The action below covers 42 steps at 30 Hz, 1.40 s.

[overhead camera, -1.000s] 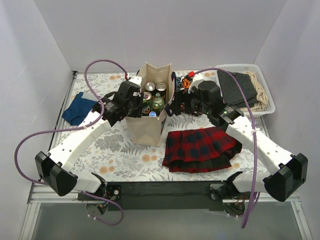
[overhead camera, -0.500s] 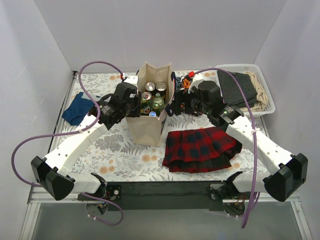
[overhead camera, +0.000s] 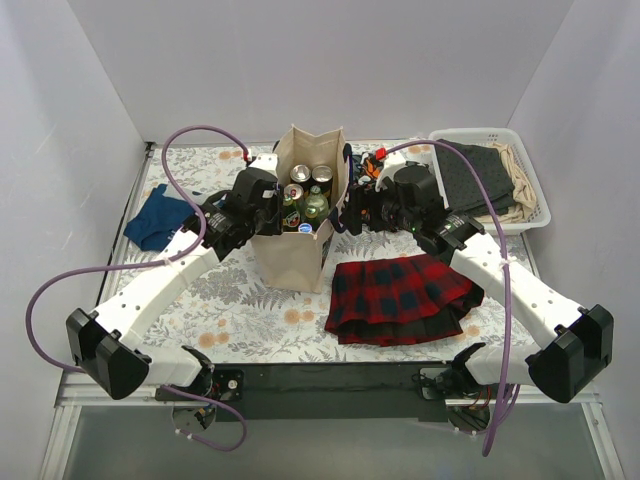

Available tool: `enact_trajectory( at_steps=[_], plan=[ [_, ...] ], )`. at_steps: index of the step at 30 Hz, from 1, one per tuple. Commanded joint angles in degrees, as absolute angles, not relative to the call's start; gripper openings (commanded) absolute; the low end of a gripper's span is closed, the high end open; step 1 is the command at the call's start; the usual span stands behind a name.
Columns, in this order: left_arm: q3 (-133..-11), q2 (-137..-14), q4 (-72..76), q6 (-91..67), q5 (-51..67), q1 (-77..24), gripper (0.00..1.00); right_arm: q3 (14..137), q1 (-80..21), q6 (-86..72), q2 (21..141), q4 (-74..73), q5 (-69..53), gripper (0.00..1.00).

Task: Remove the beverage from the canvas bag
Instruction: Take out the drink from the canvas bag.

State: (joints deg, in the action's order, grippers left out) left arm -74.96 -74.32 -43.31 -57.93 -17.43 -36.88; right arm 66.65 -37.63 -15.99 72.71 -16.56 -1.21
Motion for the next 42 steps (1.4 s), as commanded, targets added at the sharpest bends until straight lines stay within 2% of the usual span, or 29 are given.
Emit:
enact_trajectory(
  at_steps=[1,8,9,10,15,30,42],
  plan=[
    [-75.85,-73.82,-37.7,-59.76,-18.72,-37.09,0.02,66.18,-37.53,-14.94,72.07,-15.47,-0.26,0.88],
    [-75.76,-74.44,-38.14,-59.94,-17.93,-37.09,0.12,65.92,-37.44,-14.85,71.81,-15.47,-0.26,0.89],
    [-75.67,-74.44,-38.23,-59.68,-17.67,-37.09,0.11,65.83,-37.35,-14.85,71.81,-15.56,-0.26,0.89],
    [-75.59,-74.36,-38.15,-59.59,-17.14,-37.09,0.0,65.74,-37.35,-14.77,71.72,-15.56,-0.26,0.89],
    [-75.93,-72.6,-37.27,-59.41,-16.35,-37.09,0.0,65.57,-37.18,-14.85,71.63,-15.56,-0.26,0.89],
    [-90.43,-69.17,-37.09,-57.13,-14.5,-37.09,0.0,65.65,-37.0,-15.03,71.72,-15.56,1.14,0.89],
    [-98.17,-70.4,-37.18,-54.58,-17.31,-37.09,0.0,65.83,-36.83,-14.85,71.19,-15.56,1.23,0.89]
  ],
)
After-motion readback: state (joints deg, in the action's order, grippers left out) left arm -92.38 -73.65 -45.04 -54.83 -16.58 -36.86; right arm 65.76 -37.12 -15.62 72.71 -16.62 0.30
